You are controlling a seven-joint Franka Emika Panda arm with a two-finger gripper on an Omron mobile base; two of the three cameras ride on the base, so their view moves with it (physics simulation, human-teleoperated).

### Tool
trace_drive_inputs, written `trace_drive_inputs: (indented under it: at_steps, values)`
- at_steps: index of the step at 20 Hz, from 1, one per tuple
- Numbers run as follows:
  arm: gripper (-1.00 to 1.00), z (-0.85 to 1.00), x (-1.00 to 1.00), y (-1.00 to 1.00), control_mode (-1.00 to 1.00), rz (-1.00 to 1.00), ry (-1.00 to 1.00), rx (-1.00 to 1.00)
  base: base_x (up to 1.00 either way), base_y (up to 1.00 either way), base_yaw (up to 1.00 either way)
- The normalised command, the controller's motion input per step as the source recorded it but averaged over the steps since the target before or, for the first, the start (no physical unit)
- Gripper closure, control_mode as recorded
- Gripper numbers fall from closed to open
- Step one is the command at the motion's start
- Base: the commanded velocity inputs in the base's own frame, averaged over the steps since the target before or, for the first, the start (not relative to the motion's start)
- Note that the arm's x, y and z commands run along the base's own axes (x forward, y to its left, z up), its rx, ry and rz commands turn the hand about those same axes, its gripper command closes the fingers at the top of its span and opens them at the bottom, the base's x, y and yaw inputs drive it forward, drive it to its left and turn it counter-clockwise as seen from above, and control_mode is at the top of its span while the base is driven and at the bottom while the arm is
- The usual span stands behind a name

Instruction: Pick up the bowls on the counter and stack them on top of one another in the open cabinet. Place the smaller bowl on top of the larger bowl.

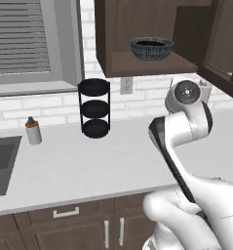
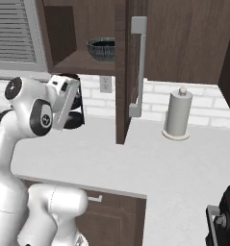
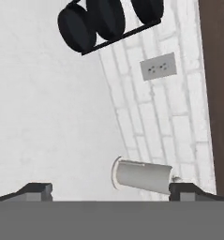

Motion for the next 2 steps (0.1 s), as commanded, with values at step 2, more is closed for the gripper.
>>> trace_drive_inputs:
  at_steps: [2]
  values:
    - [-1.0,-0.59,-0.94,0.0,-1.0,0.0,0.13,0.12,0.0,0.0,0.0]
